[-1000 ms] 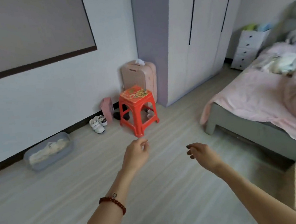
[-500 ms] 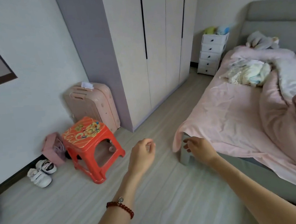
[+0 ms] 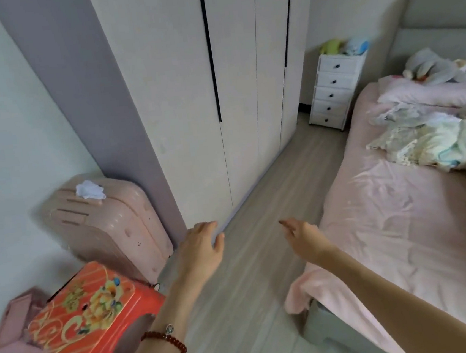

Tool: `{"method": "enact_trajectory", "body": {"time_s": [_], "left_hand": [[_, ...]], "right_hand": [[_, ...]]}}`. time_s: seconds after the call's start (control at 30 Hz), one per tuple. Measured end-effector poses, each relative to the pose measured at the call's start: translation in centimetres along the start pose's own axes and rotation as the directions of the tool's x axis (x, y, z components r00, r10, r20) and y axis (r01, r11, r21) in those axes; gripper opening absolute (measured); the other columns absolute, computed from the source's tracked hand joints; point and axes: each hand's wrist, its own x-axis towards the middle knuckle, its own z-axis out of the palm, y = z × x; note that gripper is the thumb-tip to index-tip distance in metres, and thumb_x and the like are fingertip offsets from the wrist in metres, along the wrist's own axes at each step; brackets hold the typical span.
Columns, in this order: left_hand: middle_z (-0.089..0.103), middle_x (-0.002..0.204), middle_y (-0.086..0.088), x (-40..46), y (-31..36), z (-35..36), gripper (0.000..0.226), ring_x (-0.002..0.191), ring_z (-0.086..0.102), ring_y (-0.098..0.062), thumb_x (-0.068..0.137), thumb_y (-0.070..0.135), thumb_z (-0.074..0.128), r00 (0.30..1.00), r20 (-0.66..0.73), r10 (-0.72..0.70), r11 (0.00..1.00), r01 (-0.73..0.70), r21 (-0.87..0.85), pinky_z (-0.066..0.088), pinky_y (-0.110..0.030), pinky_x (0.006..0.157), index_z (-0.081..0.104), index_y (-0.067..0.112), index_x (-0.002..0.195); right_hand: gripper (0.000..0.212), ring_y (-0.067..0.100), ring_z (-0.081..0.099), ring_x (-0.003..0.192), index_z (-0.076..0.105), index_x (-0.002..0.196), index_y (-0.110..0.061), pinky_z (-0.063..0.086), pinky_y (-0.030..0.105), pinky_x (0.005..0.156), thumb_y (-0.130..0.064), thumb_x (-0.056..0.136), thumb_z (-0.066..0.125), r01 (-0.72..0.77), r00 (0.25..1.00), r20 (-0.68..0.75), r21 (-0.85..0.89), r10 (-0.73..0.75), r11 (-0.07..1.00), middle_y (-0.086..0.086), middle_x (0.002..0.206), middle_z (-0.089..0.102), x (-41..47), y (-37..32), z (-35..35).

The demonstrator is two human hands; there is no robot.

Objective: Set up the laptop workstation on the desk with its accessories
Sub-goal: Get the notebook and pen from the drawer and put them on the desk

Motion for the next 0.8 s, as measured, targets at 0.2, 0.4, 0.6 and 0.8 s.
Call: {"method": "enact_trajectory", "body": {"time_s": [0.2,0.4,0.6,0.8], "left_hand": [[0.041,0.144,-0.004,19.9,5.9,4.5,0.044,0.133,0.034,-0.025,0.095,0.036,0.04,0.98,0.065,0.19,0.977,-0.195,0.081,0.029,-0.043,0.106,0.043,0.018,0.135],[0.029,0.151,0.001,35.3,11.4,12.3,0.048,0.14,0.021,-0.019,0.097,0.04,0.029,0.937,0.172,0.304,0.935,-0.328,0.137,0.017,-0.045,0.113,0.034,0.02,0.14],[0.027,0.152,-0.002,54.3,17.1,16.7,0.048,0.141,0.02,-0.022,0.097,0.04,0.029,0.927,0.204,0.315,0.92,-0.351,0.175,0.016,-0.045,0.114,0.034,0.02,0.14],[0.036,0.148,-0.001,70.0,23.1,21.2,0.045,0.138,0.028,-0.02,0.097,0.037,0.034,0.925,0.18,0.335,0.917,-0.364,0.165,0.021,-0.043,0.113,0.04,0.02,0.137]], "right_hand": [[0.047,0.029,0.041,0.127,0.044,0.133,-0.018,0.034,0.04,0.102,-0.032,0.09,0.028,-0.042,0.964,-0.266,-0.217,-0.018,0.975,0.003,0.139,0.047,13.3,2.6,-8.0],[0.061,0.032,0.046,0.126,0.049,0.129,-0.011,0.041,0.047,0.099,-0.042,0.085,0.019,-0.1,0.937,-0.35,-0.267,0.0,0.959,0.011,0.134,0.052,28.4,8.4,-13.5],[0.064,0.024,0.025,0.139,0.033,0.14,-0.017,0.025,0.042,0.112,-0.046,0.088,0.01,-0.126,0.947,-0.317,-0.243,0.044,0.962,0.005,0.147,0.035,45.9,12.2,-21.9],[0.042,0.022,0.025,0.138,0.033,0.139,-0.018,0.023,0.036,0.111,-0.027,0.098,0.031,-0.145,0.947,-0.312,-0.189,0.08,0.971,0.002,0.147,0.034,60.2,17.0,-29.0]]}}
